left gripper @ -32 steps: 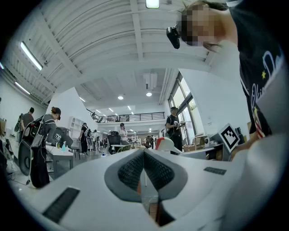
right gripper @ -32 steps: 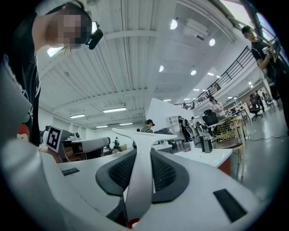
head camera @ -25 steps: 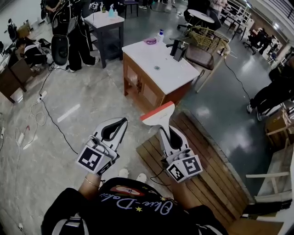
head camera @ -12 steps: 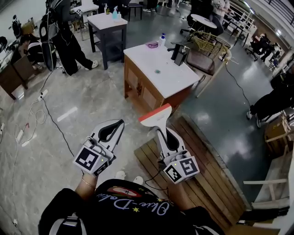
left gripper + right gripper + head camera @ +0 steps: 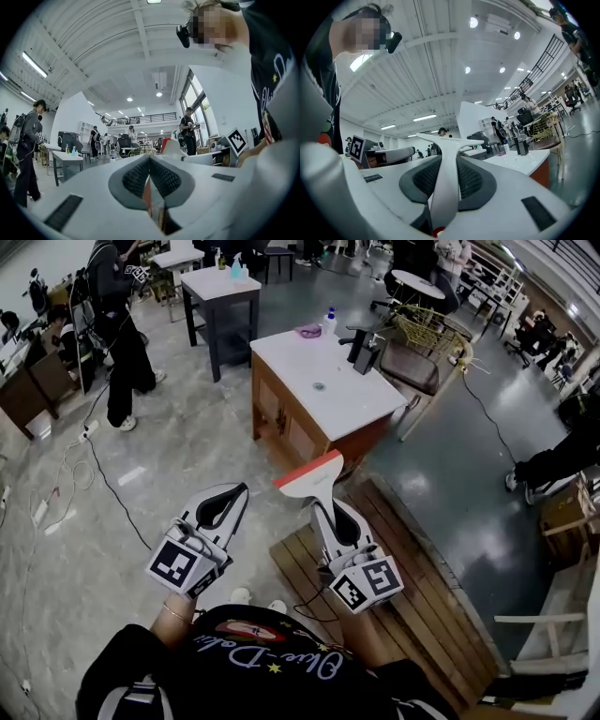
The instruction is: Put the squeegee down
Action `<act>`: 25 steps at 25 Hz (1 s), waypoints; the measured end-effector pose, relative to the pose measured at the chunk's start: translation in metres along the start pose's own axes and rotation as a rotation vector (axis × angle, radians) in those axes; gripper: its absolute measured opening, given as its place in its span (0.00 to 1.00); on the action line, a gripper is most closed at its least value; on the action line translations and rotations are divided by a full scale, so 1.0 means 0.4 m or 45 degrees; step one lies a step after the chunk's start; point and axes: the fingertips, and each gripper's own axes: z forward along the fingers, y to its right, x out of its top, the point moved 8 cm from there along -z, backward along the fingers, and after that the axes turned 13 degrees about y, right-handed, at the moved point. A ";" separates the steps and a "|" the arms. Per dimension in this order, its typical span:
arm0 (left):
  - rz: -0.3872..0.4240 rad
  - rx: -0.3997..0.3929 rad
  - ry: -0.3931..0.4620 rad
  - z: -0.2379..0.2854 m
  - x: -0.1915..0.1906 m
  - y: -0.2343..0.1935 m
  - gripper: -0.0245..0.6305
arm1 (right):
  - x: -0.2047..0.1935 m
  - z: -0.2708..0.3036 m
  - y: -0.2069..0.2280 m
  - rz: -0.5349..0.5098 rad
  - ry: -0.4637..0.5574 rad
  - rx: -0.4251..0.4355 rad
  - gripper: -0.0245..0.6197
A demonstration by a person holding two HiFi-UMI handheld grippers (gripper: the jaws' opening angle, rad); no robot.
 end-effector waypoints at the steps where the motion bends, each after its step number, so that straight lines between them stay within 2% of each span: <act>1: 0.006 -0.002 -0.001 0.005 0.002 0.004 0.03 | 0.003 -0.002 0.004 0.002 0.003 0.001 0.21; 13: 0.045 0.019 -0.008 0.004 0.000 0.025 0.03 | 0.010 -0.001 0.026 0.012 0.004 0.039 0.20; 17: 0.024 0.028 -0.031 -0.001 -0.015 0.013 0.03 | 0.001 0.003 0.025 0.017 -0.015 0.033 0.21; 25: -0.030 -0.055 -0.001 0.053 -0.042 -0.060 0.03 | -0.002 0.051 0.041 -0.026 -0.001 -0.052 0.21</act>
